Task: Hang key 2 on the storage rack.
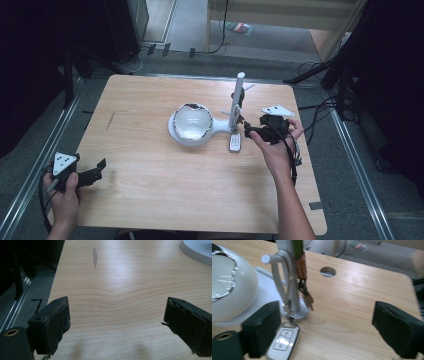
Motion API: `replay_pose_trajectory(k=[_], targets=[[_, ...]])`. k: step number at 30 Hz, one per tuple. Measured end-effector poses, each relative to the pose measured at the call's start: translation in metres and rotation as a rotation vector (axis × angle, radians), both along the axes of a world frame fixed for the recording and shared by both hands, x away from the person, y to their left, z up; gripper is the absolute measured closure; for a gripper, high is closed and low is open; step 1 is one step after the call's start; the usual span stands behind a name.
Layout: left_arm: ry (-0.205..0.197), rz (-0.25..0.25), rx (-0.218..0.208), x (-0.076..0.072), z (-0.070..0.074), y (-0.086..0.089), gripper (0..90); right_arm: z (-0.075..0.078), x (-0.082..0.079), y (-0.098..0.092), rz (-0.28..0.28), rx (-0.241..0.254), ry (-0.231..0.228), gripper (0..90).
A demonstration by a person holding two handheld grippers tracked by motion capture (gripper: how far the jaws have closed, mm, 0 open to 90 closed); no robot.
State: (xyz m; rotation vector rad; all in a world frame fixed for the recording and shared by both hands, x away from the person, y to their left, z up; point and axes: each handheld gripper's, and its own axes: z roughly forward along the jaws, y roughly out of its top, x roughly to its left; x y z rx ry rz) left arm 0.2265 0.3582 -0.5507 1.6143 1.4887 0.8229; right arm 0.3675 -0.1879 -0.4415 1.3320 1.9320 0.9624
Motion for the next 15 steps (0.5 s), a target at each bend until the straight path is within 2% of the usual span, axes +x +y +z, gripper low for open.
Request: replay_pose_trajectory(k=[4,15], targets=[[-0.001,0.001,0.000,0.000,0.000,0.000,7.0,-0.004,-0.003,-0.006,0.005,0.025,0.017,0.0],[-0.001,0.000,0.002,0.000,0.000,0.000,7.0,-0.022,-0.015,-0.015,-0.015,0.001,0.043,0.0]])
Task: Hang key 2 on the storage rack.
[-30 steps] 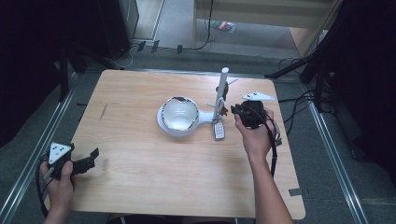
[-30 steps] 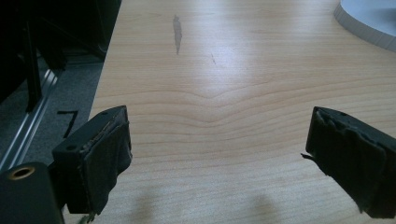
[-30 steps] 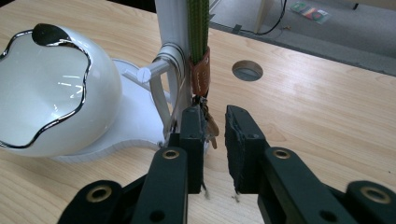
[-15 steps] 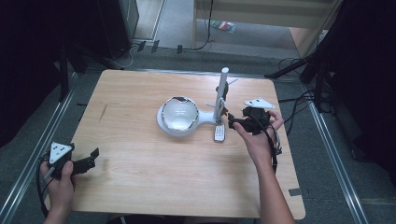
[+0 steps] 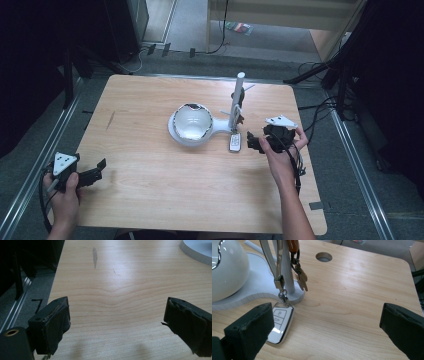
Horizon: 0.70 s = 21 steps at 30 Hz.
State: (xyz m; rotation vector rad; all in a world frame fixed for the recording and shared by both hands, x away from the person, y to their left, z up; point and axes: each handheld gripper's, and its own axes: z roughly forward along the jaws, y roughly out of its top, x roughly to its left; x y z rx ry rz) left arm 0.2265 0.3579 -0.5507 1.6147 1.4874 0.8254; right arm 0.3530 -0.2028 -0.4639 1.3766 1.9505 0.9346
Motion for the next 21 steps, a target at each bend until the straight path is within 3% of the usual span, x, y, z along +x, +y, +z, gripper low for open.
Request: replay_pose_trajectory(k=[21], targets=[[0.003,-0.001,0.003,0.000,0.000,0.000,7.0,-0.029,-0.021,-0.021,-0.021,0.002,0.042,0.0]])
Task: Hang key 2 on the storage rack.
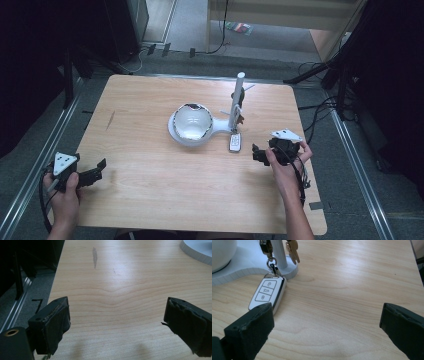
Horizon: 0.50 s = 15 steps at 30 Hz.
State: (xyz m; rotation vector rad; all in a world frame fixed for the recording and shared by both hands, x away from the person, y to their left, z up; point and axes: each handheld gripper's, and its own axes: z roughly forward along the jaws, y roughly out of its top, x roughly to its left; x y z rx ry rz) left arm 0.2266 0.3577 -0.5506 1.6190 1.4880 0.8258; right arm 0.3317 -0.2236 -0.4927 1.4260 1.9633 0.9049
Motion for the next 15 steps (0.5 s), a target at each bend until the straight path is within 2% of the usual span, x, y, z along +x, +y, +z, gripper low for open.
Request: replay_pose_trajectory(k=[7,15], targets=[[0.000,0.002,0.003,0.000,0.000,0.000,7.0,-0.007,-0.008,-0.011,0.004,0.010,0.008,0.0],[0.000,0.001,0.005,0.000,0.000,0.000,7.0,-0.019,-0.017,-0.024,-0.018,0.006,0.030,0.0]])
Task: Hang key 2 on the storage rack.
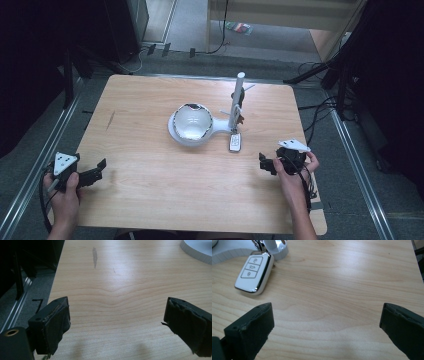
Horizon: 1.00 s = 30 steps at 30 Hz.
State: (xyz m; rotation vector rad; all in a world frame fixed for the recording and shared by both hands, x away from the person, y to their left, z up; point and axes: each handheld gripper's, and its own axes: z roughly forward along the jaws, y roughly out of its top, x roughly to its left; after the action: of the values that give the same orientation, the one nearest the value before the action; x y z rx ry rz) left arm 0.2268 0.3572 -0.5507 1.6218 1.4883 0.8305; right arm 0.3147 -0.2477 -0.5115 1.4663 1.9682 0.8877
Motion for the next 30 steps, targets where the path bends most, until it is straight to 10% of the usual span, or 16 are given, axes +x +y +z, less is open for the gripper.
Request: replay_pose_trajectory(k=[30], targets=[[0.000,0.001,0.001,0.000,0.000,0.000,7.0,-0.027,-0.042,-0.045,-0.061,0.042,0.011,0.0]])
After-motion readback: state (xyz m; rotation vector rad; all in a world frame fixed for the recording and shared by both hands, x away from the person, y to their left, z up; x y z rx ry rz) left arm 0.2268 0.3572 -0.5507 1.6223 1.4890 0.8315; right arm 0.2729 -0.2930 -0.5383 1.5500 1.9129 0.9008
